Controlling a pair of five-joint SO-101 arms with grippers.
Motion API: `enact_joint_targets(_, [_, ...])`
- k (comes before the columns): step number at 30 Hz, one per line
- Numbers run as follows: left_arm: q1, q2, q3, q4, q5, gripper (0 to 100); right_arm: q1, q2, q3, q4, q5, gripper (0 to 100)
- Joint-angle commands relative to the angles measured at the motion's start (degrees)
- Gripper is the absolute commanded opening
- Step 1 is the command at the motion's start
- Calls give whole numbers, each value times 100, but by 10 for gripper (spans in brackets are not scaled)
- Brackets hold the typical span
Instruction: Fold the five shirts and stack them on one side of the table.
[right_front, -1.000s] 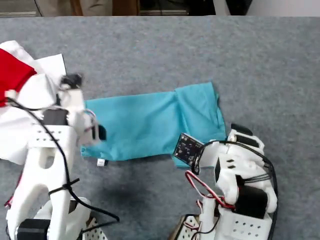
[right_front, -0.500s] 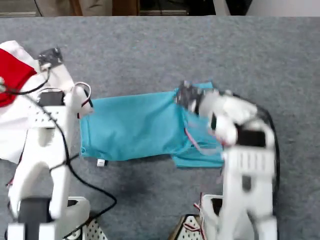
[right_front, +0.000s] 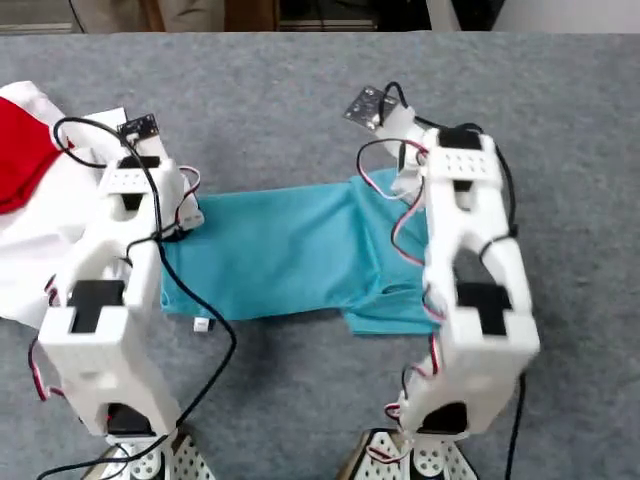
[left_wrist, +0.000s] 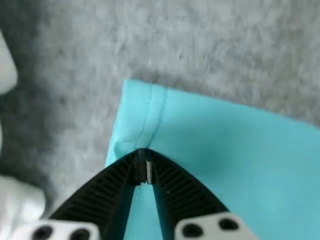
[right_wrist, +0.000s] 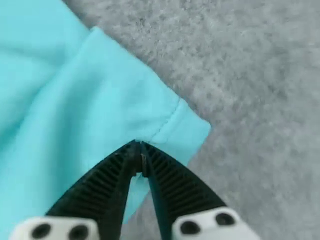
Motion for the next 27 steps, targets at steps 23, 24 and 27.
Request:
enact_joint_targets(23, [-545,936,-3736,2040,-9,18,541,2545,-6967,3692,-9,5])
enact_joint_targets(24, [-527,936,-3956,2251,-18,18,505,2545,-7292,3991,-9,5])
enact_joint_targets(27, [-431,927,-4527,2919,-185,18,409,2536,-7996,4501,-88,5])
